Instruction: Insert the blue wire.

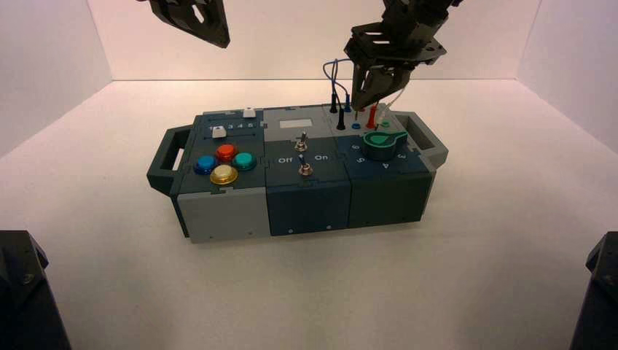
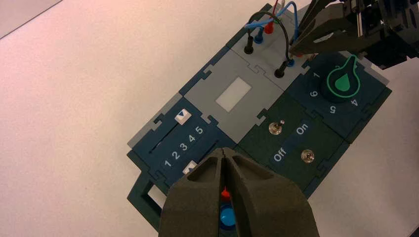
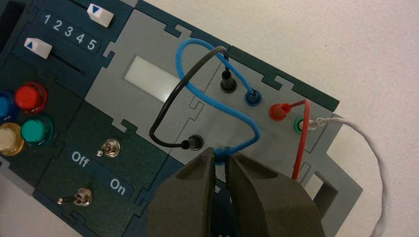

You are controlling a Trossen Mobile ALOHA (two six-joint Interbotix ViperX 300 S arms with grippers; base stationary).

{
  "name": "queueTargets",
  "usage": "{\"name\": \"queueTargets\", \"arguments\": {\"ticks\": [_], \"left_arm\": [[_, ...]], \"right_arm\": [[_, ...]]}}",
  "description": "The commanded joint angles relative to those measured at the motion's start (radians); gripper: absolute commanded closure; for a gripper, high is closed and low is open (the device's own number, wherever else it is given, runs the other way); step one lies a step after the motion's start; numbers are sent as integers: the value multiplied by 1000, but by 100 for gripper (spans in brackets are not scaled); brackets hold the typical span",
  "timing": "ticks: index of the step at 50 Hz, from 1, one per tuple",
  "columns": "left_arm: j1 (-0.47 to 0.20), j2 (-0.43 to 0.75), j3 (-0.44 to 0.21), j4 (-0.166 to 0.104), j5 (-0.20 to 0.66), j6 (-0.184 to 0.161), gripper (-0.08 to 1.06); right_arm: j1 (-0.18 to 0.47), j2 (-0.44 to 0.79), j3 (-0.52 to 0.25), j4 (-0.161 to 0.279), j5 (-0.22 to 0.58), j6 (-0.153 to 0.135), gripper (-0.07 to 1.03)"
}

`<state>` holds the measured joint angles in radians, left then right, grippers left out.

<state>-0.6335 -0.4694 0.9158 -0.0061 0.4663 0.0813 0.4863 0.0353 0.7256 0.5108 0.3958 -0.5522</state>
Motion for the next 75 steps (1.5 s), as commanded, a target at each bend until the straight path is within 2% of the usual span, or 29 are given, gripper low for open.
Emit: {"name": "queueTargets", "arguments": {"ticks": [1,75], "left_arm": [[-3,-11,-11,2,-8,8,101],[-3,-8,-12,5,-6,8,100]], "right_arm": [[6,-17,-9,2,-3,2,98],[26,75,-37,-2,29,2,98]]}}
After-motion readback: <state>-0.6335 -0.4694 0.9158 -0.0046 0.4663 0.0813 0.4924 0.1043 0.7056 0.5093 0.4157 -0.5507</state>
